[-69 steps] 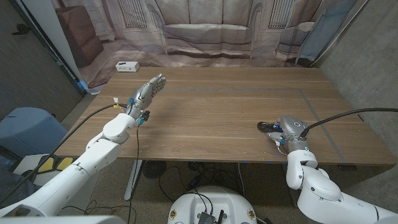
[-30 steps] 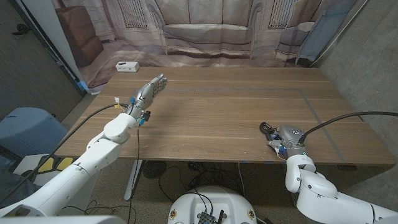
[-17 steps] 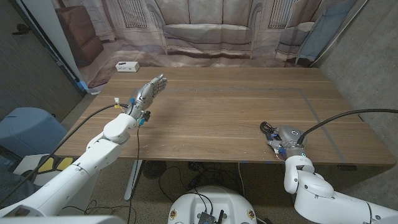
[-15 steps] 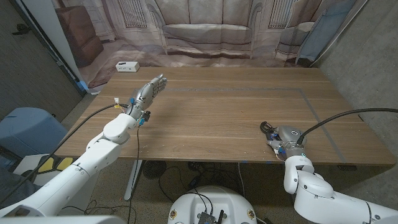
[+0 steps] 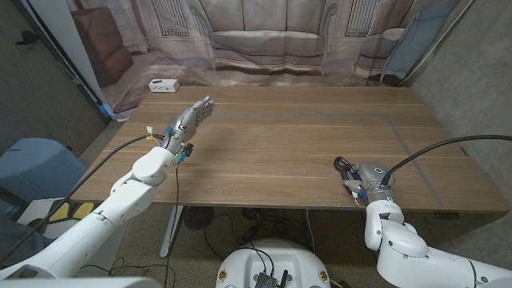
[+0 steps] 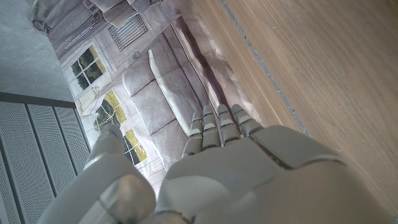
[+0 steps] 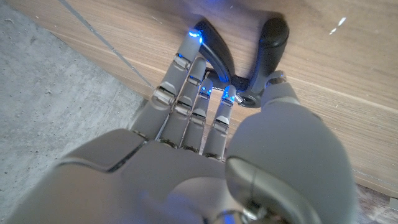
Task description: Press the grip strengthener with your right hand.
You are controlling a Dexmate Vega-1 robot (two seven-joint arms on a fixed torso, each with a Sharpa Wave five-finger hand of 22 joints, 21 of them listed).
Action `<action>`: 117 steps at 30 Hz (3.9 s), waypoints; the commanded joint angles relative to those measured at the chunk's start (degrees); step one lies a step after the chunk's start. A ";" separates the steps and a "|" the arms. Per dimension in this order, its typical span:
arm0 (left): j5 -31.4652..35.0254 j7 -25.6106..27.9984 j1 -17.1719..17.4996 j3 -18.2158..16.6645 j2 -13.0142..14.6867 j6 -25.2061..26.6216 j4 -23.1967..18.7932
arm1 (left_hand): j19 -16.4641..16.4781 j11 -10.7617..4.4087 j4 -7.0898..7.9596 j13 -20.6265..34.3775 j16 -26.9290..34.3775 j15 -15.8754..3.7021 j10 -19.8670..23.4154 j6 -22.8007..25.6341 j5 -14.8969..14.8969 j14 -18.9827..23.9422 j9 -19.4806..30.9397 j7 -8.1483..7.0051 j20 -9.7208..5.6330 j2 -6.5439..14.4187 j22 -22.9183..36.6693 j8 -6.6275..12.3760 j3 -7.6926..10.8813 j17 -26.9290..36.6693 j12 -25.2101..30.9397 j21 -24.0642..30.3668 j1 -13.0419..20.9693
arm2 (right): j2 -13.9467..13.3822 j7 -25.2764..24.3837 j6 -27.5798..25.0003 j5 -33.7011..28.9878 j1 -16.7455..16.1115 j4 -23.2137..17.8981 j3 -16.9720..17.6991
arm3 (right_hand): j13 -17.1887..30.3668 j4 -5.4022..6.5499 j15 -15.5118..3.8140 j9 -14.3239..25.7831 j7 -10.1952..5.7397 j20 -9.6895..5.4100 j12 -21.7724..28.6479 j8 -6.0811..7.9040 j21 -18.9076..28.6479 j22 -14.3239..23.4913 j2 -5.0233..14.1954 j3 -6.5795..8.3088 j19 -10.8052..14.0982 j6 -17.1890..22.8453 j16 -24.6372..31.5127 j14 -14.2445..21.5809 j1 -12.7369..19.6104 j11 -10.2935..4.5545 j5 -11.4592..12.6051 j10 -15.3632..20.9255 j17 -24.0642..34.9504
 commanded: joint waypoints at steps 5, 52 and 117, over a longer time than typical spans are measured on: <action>-0.16 -0.10 0.46 -0.25 0.08 -0.39 0.01 | 0.06 -0.14 -0.03 0.28 -0.07 -0.21 0.40 0.31 -0.19 0.44 0.18 -0.10 0.59 -0.21 0.12 0.09 0.48 0.26 -0.12 -0.11 0.66 | 1.71 8.23 -0.73 -13.50 -3.19 -0.37 1.92 | 0.32 -0.05 1.61 0.26 -0.70 1.50 -0.23 -0.08 -1.15 -0.07 -0.21 -0.74 -2.22 -2.03 -1.17 -2.76 -1.55 0.05 0.28 -3.01 0.03; 0.38 -1.57 -1.21 0.12 0.54 -0.45 0.63 | -0.16 -0.04 -0.12 0.28 -0.17 -0.13 0.14 0.19 -0.23 0.04 0.18 0.08 0.36 -0.05 0.11 0.07 0.63 0.26 -0.21 -0.18 1.00 | 9.16 -10.64 29.23 5.00 -21.83 -2.42 31.21 | 0.20 -0.12 4.48 0.09 5.65 1.14 -0.06 0.17 -11.39 -0.56 3.40 -1.16 -19.64 -5.47 -4.78 -24.06 -7.28 7.34 0.25 -13.32 -0.84; 2.53 2.01 -1.72 0.29 2.30 5.24 -5.00 | -0.21 0.31 -0.10 0.28 -0.22 0.10 -0.12 -0.04 -0.27 -0.23 0.17 0.32 -0.46 -0.16 0.11 -0.02 0.57 0.26 -0.30 -0.18 1.10 | 19.66 18.85 97.02 51.70 -4.57 37.65 38.48 | -0.90 2.68 8.48 -0.68 11.28 3.18 0.49 0.37 -12.59 -0.71 3.30 -4.08 -27.12 -18.46 -4.02 -30.71 -19.40 11.22 -0.36 -18.68 -2.18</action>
